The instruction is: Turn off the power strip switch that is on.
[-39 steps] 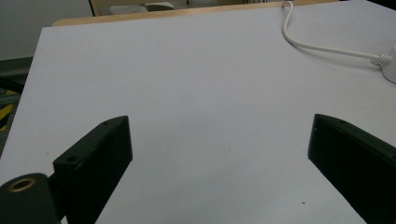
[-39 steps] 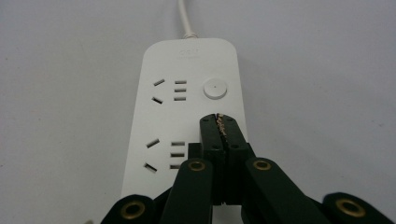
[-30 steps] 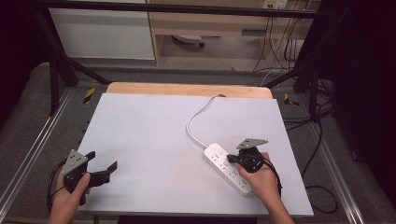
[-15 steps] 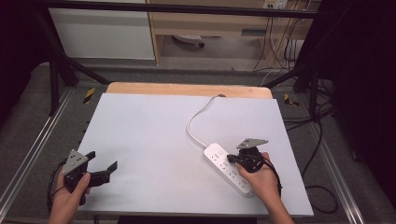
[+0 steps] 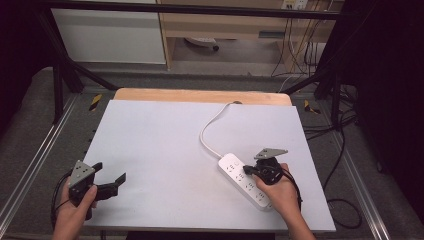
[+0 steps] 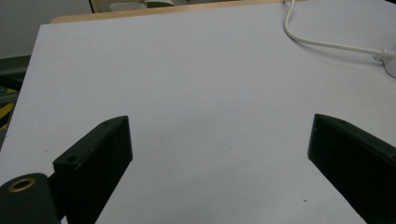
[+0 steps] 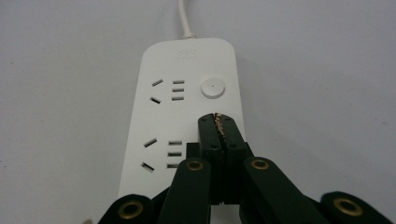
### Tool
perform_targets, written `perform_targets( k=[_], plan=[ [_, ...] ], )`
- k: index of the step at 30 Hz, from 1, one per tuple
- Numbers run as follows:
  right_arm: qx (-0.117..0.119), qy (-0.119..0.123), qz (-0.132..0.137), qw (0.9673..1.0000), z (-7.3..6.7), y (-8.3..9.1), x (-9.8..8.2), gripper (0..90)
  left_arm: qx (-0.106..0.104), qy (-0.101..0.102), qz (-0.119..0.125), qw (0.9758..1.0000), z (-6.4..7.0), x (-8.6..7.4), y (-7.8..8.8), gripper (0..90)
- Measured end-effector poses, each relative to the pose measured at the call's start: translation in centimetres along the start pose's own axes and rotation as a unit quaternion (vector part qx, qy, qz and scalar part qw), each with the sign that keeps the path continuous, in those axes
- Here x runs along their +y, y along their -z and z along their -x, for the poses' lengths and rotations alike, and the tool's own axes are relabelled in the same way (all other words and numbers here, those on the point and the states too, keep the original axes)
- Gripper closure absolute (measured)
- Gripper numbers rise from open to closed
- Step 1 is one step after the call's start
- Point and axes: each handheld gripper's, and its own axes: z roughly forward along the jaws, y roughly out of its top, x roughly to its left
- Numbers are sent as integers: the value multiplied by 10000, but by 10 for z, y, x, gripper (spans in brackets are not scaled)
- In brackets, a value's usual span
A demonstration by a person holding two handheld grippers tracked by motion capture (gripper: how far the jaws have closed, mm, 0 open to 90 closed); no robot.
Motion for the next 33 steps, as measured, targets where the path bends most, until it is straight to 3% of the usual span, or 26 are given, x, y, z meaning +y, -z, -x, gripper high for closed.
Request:
perform_targets(
  k=[33],
  plan=[
    [37,-80,82,9999,2,2,0,900,-6,-25,-35,10000,0,-1,-1,63]
  ],
)
